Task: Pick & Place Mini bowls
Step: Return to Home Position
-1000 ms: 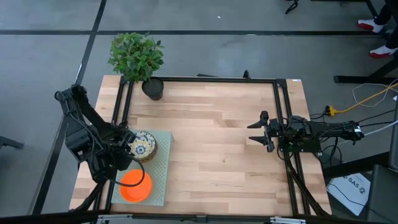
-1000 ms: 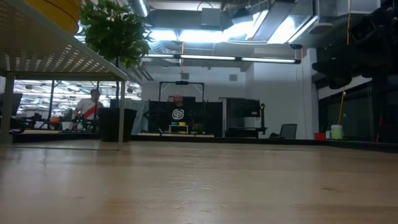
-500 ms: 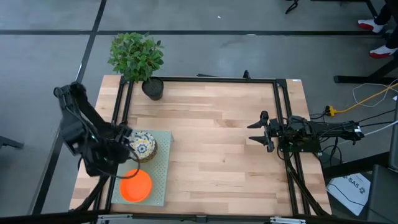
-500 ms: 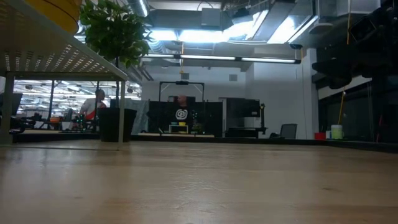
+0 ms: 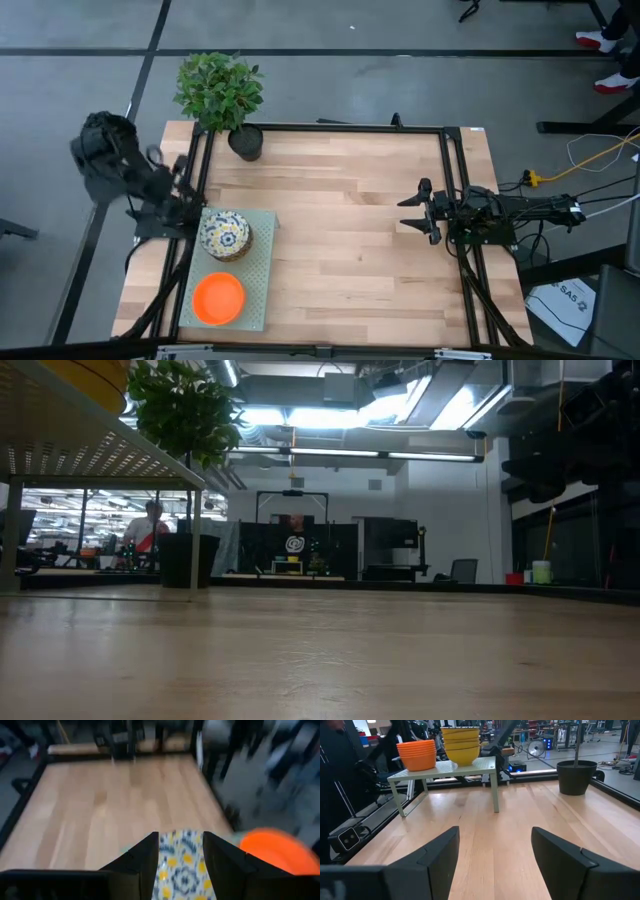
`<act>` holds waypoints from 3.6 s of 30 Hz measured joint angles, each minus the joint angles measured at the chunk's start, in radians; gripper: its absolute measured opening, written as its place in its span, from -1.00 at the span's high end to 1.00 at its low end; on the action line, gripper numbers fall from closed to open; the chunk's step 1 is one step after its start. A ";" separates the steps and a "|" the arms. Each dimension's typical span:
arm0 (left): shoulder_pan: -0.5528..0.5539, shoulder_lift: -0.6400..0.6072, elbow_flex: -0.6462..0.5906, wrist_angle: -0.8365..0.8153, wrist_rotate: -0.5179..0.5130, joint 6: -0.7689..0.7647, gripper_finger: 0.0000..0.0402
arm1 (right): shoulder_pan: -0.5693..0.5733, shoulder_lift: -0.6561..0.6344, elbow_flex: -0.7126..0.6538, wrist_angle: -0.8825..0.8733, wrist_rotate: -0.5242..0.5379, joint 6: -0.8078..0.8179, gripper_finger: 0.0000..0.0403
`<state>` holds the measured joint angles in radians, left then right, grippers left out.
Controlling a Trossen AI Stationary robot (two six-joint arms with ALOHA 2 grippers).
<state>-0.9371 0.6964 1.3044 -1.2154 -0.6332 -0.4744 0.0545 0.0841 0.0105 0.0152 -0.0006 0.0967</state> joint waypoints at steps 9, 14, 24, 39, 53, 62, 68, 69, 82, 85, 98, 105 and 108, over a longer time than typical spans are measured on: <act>-0.001 -0.533 -0.526 0.569 -0.155 0.171 0.26 | 0.000 0.000 0.000 0.000 0.000 0.000 -0.22; -0.001 -0.695 -0.743 0.746 -0.206 0.216 0.27 | 0.000 0.000 0.000 0.000 0.000 0.000 -0.22; 0.016 -0.695 -0.822 0.788 -0.164 0.176 0.29 | 0.000 0.000 0.000 -0.001 -0.018 0.000 -0.22; 0.139 -0.693 -0.875 0.960 0.022 0.196 0.29 | 0.000 0.000 0.000 -0.002 -0.019 0.000 -0.22; 0.493 -0.694 -1.068 1.259 0.304 0.119 0.29 | 0.000 0.000 0.000 -0.002 -0.019 0.000 -0.22; 0.845 -0.625 -1.086 1.280 0.599 0.050 0.29 | 0.000 0.000 0.000 -0.002 -0.019 0.000 -0.22; 1.047 -0.514 -1.085 1.326 0.741 0.049 0.29 | 0.000 0.000 0.000 -0.002 -0.019 0.000 -0.22; 1.080 -0.492 -1.085 1.341 0.765 0.049 0.29 | 0.000 0.000 0.000 -0.002 -0.019 0.000 -0.22; 1.362 -0.424 -1.085 1.452 0.842 0.067 0.29 | 0.000 0.000 0.000 -0.002 -0.019 0.000 -0.22; 1.383 -0.439 -1.085 1.402 0.842 0.076 0.29 | 0.000 0.000 0.000 -0.002 -0.019 0.000 -0.22; 1.386 -0.567 -1.085 1.171 0.681 0.244 0.29 | 0.000 0.000 0.000 -0.002 -0.019 0.000 -0.22; 1.386 -0.668 -1.222 1.361 0.670 0.265 0.29 | 0.000 0.000 0.000 -0.002 -0.019 0.000 -0.22; 1.386 -0.695 -1.289 1.383 0.665 0.253 0.29 | 0.000 0.000 0.000 -0.002 -0.018 0.000 -0.22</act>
<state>0.4488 0.0017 0.0151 0.1678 0.0313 -0.2214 0.0545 0.0845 0.0105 0.0133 -0.0189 0.0967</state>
